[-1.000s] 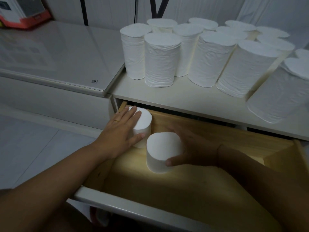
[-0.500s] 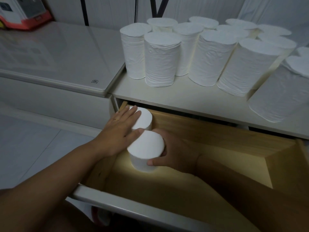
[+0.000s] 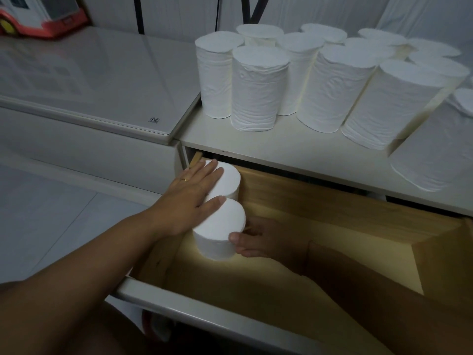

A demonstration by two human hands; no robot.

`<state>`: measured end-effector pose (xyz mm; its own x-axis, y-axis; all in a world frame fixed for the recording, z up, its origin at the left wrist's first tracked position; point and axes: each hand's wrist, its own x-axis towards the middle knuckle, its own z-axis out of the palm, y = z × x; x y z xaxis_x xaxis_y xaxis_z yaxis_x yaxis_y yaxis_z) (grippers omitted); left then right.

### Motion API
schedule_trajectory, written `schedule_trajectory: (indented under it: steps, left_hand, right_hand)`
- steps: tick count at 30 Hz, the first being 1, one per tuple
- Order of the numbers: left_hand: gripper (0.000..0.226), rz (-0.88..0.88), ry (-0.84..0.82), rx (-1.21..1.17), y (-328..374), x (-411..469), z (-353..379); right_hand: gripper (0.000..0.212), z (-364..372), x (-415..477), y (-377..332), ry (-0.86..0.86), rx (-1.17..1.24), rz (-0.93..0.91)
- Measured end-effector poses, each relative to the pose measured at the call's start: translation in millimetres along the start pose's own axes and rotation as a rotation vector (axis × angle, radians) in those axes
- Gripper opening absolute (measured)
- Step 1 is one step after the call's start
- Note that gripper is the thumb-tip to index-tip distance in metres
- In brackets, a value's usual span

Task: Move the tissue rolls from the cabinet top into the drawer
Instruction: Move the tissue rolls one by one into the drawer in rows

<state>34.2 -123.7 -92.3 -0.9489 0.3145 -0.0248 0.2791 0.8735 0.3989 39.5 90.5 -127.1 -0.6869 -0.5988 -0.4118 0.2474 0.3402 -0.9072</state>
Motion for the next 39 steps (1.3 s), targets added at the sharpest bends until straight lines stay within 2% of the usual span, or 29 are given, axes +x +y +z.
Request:
schedule_trajectory:
  steps: [3, 8, 13, 17, 19, 23, 26, 27, 29, 31, 34, 39]
  left_hand:
    - [0.065, -0.005, 0.0, 0.0, 0, -1, 0]
    - [0.064, -0.004, 0.004, 0.002, 1, -2, -1]
    - [0.062, -0.001, 0.016, 0.021, 2, -1, -1]
    - [0.062, -0.001, 0.014, 0.031, 3, -1, -2]
    - [0.062, -0.004, 0.014, 0.032, 4, -2, -2]
    - [0.062, -0.007, 0.013, 0.04, 7, -3, -3]
    - [0.062, -0.009, 0.018, 0.043, 7, -3, -4]
    - [0.062, -0.009, 0.016, 0.04, 6, -2, -4]
    - [0.062, -0.008, 0.011, 0.035, 6, -2, -4]
    - [0.062, -0.011, 0.007, 0.036, 6, -2, -4]
    - [0.062, -0.014, 0.007, 0.047, 6, -1, -4]
    - [0.062, -0.01, 0.01, 0.052, 3, -1, -2]
  right_hand:
    - [0.047, 8, 3, -2, 0.025, 0.039, -0.018]
    - [0.045, 15, 6, -6, 0.028, 0.059, -0.033]
    - [0.017, 23, 9, -13, 0.009, 0.071, -0.056]
    - [0.03, 23, 10, -15, 0.029, 0.048, -0.052]
    - [0.034, 23, 8, -16, 0.016, 0.003, -0.03]
    - [0.02, 11, -2, -52, -0.006, -0.287, -0.034]
    - [0.036, -19, -1, -97, 0.192, -0.68, -0.163]
    - [0.034, -30, -1, -110, 0.331, -0.682, -0.229]
    - [0.036, -49, 1, -137, 0.618, -0.503, -0.371]
    - [0.059, -65, 8, -156, 0.786, -0.415, -0.471]
    - [0.08, -85, 26, -173, 0.872, -0.425, -0.499]
    - [0.086, -94, 52, -176, 0.846, -0.434, -0.514]
